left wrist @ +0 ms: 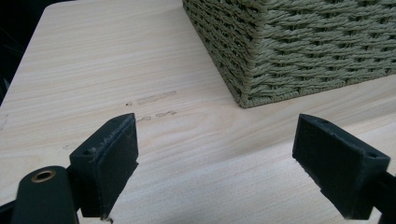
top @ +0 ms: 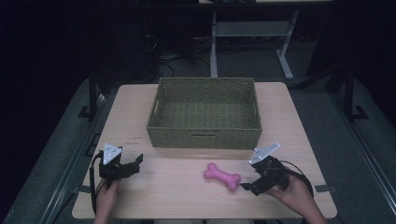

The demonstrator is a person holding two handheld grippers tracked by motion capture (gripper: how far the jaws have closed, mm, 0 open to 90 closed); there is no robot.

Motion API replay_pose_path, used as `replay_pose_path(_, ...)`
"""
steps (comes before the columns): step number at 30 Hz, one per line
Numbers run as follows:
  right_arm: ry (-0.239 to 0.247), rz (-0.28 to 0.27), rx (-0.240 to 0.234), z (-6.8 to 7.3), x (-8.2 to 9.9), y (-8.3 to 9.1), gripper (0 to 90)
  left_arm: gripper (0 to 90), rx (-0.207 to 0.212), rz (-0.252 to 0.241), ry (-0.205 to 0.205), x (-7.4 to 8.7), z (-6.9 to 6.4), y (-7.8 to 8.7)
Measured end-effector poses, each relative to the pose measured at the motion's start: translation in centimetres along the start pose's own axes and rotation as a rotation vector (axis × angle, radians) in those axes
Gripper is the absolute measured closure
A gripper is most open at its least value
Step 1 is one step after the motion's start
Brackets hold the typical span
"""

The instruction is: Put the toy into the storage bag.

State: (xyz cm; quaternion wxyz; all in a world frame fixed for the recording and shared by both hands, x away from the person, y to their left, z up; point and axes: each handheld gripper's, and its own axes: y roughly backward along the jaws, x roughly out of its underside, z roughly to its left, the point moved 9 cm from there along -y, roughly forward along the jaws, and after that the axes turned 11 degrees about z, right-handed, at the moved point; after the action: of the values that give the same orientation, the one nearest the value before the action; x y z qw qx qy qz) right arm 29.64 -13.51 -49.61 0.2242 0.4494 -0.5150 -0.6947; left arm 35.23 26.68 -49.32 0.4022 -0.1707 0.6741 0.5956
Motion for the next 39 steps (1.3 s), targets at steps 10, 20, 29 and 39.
replay_pose_path(10, 0.075, 0.052, -0.039, 1.2, -2.9, -1.1, 14.6, 13.8, 0.000, -0.002, 0.001, 0.0, 0.0, 0.0)
replay_pose_path(20, 0.112, 0.134, -0.073, 1.8, -5.2, -3.2, 22.1, 13.9, -0.003, -0.002, 0.005, 0.0, 0.1, -0.1)
replay_pose_path(29, 0.139, 0.191, -0.075, 2.1, -6.1, -4.2, 34.7, 13.9, -0.002, 0.000, 0.009, 0.0, 0.1, -0.1)
replay_pose_path(39, 0.188, 0.266, -0.045, 2.3, -6.1, -5.8, 52.8, 13.8, 0.001, 0.001, 0.017, 0.0, 0.2, -0.1)
